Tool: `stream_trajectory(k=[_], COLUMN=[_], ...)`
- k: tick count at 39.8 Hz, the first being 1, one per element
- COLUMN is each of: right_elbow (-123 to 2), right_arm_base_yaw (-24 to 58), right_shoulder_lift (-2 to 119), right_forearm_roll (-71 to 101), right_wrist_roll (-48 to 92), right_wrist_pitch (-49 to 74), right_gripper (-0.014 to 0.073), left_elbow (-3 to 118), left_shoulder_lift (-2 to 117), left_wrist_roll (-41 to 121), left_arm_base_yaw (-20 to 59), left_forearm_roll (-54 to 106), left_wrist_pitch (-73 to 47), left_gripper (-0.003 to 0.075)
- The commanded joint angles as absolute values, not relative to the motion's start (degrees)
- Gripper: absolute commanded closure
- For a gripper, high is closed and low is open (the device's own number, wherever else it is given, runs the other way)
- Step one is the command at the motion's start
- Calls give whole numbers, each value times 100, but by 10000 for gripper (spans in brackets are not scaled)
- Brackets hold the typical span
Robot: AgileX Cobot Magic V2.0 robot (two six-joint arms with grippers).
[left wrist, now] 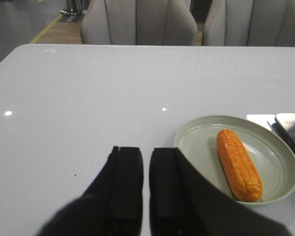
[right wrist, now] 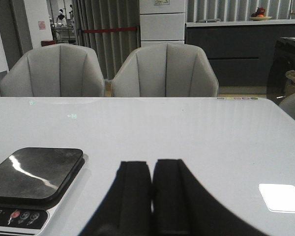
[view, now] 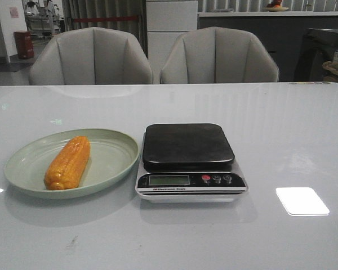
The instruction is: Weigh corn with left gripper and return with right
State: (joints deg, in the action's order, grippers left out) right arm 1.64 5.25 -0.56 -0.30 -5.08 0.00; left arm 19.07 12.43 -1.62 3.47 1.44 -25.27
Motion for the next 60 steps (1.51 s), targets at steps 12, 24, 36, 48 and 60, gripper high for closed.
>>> stream_trajectory(k=[12,24,36,48,60], right_elbow=[206,206,206,206,206], right_arm_base_yaw=[493,493,493,493,493], right_shoulder_lift=[-159,-159,-159,-159,-159], right_forearm_roll=[-93,-93,-93,-93,-93], right_wrist_roll=[-469,-469,-469,-469,-469], right_wrist_pitch=[-424,-424,-424,-424,-424], right_gripper=[435,435,435,435,435], left_elbow=[2193,2680,3551,4500,5345], left_shoulder_lift=[1935,2870,4700,6644,8205], left_wrist_roll=[-213,-213,-213,-246,-246], left_arm_base_yaw=[882,1306,1978,2363,2376], left_forearm_roll=[91,293,380,770,980], left_wrist_pitch=[-1851,-1921,-1945,-2254,-2731], left_gripper=[120,124,124,125,125])
